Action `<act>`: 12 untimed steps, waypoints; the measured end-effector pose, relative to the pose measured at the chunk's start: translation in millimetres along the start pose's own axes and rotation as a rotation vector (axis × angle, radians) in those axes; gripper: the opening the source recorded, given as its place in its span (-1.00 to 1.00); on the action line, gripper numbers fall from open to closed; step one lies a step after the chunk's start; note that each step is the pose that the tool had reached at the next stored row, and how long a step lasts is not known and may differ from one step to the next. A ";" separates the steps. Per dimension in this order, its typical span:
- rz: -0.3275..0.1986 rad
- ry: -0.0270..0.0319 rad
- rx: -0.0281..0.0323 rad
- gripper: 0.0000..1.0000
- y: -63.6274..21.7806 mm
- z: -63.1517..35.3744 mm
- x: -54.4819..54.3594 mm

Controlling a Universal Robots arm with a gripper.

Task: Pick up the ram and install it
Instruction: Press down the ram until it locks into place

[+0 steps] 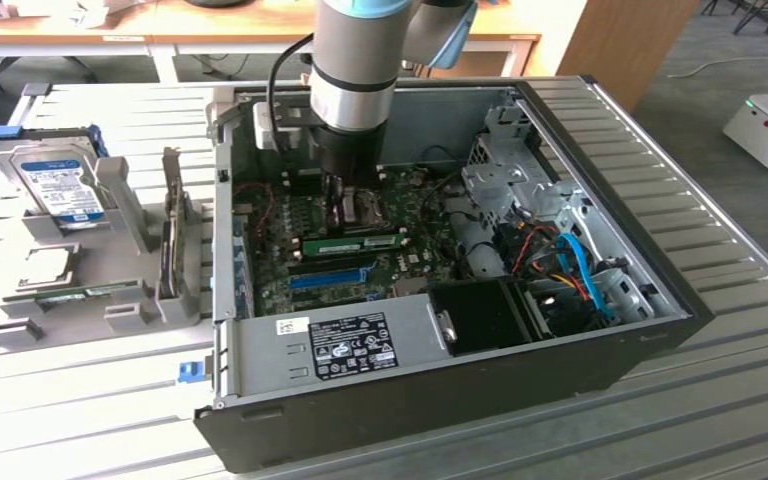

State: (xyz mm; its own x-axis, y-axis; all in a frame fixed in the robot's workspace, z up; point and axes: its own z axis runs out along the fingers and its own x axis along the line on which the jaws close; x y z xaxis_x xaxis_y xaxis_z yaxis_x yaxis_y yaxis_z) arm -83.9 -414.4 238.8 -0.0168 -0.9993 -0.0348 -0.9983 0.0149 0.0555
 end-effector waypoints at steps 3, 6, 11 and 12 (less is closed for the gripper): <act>0.000 0.0001 0.0000 -0.79 0.1 0.0 0.6; 0.000 0.0000 0.0000 -0.79 0.0 -0.1 2.2; 0.000 -0.0001 0.0000 -0.79 -0.1 -0.1 2.6; 0.000 -0.0001 0.0000 -0.79 0.0 0.0 2.6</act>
State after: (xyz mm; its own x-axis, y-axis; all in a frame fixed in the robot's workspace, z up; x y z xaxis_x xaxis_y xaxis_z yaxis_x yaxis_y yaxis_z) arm -84.0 -417.0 238.7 -0.0168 -0.9992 -0.0350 -0.9984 0.0149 0.0554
